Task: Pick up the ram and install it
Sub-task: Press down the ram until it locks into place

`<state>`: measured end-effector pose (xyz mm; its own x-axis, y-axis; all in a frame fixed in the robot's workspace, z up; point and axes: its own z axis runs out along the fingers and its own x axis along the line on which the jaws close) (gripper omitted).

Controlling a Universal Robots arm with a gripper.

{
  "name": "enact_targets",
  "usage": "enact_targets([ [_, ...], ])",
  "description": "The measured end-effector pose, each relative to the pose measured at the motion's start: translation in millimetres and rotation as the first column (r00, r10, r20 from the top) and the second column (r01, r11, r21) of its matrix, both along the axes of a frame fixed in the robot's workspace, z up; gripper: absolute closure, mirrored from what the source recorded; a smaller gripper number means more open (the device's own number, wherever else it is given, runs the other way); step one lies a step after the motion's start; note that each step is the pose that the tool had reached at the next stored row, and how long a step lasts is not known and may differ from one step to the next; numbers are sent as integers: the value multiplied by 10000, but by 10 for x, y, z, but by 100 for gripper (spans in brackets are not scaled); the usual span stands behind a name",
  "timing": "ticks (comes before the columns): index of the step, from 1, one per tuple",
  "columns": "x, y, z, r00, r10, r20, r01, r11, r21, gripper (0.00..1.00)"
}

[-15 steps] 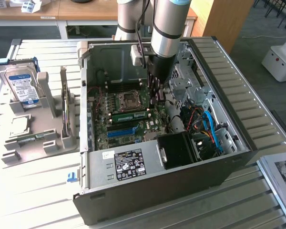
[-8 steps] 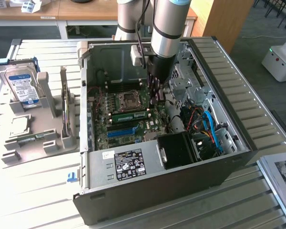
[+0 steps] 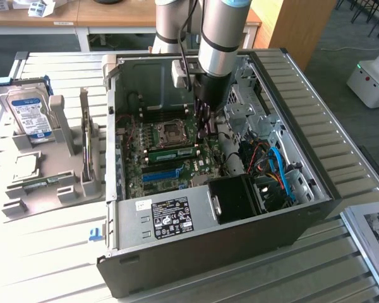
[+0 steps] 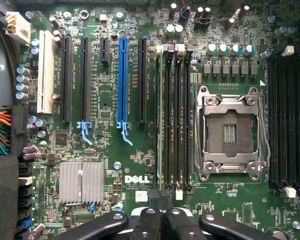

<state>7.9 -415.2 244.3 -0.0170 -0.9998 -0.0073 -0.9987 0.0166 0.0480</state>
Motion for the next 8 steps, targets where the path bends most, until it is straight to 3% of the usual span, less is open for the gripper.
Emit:
enact_targets([
  [8,0,0,-113,10000,0,-1,0,10000,-2,90],
])
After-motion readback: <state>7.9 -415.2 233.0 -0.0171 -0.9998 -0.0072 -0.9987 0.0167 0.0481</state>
